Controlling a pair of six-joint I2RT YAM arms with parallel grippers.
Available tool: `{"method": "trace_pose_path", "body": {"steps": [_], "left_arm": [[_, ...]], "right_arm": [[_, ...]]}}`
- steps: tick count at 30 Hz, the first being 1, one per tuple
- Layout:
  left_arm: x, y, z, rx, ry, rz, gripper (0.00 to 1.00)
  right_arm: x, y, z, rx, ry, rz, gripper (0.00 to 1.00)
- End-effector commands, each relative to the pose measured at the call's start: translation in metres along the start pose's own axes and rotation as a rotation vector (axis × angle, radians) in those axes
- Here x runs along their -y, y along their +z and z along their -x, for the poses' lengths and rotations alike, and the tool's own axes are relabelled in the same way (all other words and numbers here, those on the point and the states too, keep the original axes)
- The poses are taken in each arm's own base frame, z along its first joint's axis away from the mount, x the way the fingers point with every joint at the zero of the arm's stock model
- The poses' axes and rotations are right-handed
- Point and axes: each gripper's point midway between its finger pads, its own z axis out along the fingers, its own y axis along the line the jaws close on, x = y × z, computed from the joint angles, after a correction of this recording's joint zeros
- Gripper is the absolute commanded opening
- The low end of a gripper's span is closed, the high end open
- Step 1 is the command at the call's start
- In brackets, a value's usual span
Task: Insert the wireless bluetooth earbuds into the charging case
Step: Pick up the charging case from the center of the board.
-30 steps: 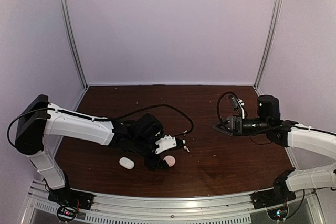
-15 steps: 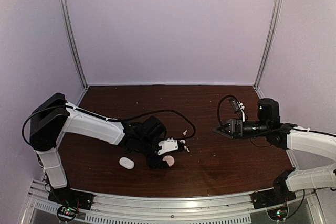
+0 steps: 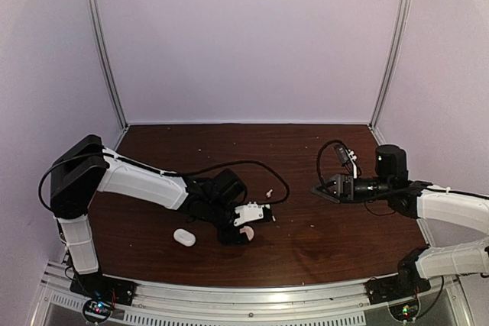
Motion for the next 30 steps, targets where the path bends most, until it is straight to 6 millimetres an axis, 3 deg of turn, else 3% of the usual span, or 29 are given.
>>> {"method": "trace_pose_path", "body": {"steps": [1,6,11,14,21,26,30], "left_arm": [[0.0,0.0,0.0,-0.005,-0.002,-0.006,0.56],[-0.007,-0.026,0.025,0.095,0.005,0.044,0.46],[-0.004,-0.068,0.063,0.227,0.093,0.188,0.43],[0.004,-0.091,0.089,0.278,0.176,0.313,0.42],[0.016,-0.119,0.122,0.296,0.254,0.481,0.41],[0.025,-0.139,0.143,0.347,0.286,0.566,0.4],[0.041,-0.157,0.162,0.458,0.308,0.58,0.4]], "right_arm": [[0.001,-0.002,-0.001,0.014,-0.016,0.01,0.92],[0.003,-0.001,-0.003,0.017,-0.004,0.009,0.91],[-0.003,-0.003,-0.003,0.039,0.017,0.049,0.9],[-0.015,-0.004,-0.003,0.048,0.028,0.112,0.9],[-0.047,-0.005,0.001,0.059,-0.035,0.174,0.85],[-0.064,0.0,-0.009,0.028,-0.055,0.211,0.77],[-0.078,0.007,-0.022,-0.006,-0.053,0.27,0.79]]}}
